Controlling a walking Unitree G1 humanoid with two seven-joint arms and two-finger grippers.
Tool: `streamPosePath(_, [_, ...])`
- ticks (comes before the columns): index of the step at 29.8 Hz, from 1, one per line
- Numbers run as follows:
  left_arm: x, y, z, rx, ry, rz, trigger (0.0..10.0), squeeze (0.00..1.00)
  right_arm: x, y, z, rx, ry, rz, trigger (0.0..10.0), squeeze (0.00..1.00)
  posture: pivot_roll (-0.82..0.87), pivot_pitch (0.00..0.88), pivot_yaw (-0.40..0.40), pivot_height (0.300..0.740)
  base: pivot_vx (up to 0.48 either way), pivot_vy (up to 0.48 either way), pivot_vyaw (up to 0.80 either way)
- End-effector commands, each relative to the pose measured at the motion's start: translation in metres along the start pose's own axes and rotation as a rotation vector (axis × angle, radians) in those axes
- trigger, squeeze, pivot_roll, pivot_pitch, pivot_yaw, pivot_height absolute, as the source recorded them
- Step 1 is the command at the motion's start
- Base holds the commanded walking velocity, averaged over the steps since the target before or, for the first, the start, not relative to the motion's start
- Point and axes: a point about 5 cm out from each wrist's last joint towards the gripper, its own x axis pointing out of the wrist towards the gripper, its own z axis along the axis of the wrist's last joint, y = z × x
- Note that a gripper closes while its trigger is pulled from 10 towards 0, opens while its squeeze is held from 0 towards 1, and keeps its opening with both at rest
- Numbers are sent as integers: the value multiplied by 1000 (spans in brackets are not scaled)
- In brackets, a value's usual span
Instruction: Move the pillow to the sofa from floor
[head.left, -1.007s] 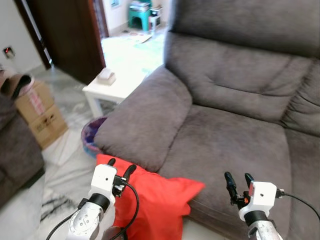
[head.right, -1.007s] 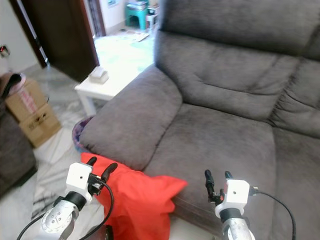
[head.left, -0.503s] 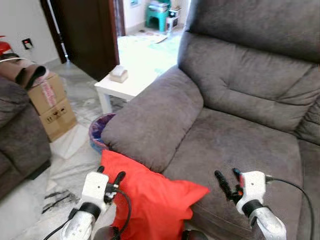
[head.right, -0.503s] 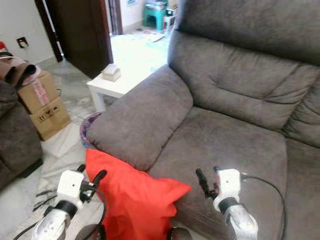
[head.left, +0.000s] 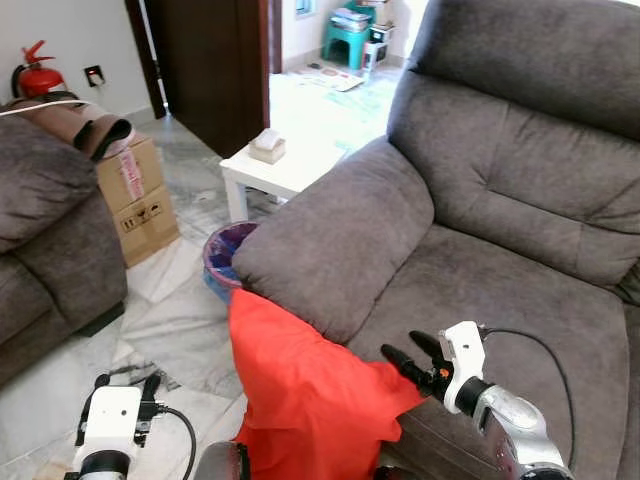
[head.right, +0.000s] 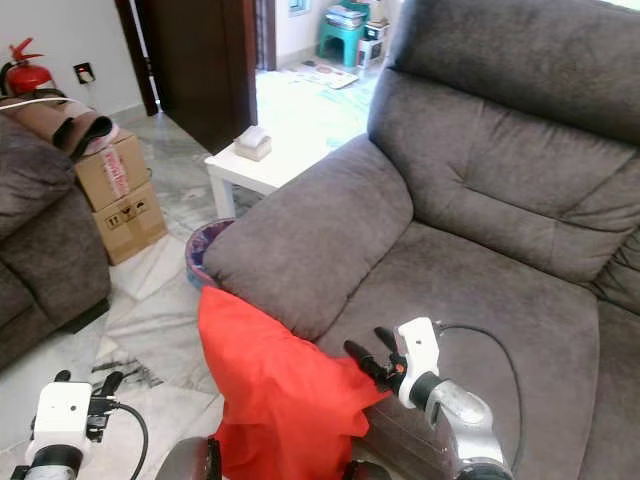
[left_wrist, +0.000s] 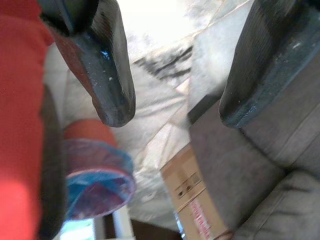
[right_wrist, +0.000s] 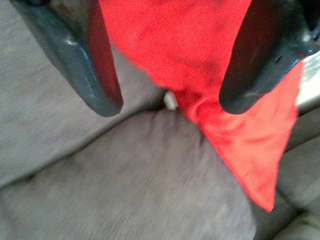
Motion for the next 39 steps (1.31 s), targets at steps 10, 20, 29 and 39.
streamPosePath(10, [10,-16,11,4,-57,-73,10000,0,-37,-12,-34,248,-8,-32,10000,1000,76,92,-46,589,0,0,0])
streamPosePath(20, [18,-23,19,-8,-84,-116,10000,0,-49,-17,-34,283,-37,-23,10000,1000,60,80,-36,589,0,0,0])
streamPosePath(29, [16,-26,18,-19,-81,-122,10000,0,-52,-17,-44,264,27,-72,10000,1000,52,98,-42,589,0,0,0])
streamPosePath(39, [16,-29,19,-27,-82,-129,10000,0,-47,-11,-52,303,51,-106,10000,1000,54,113,-43,589,0,0,0])
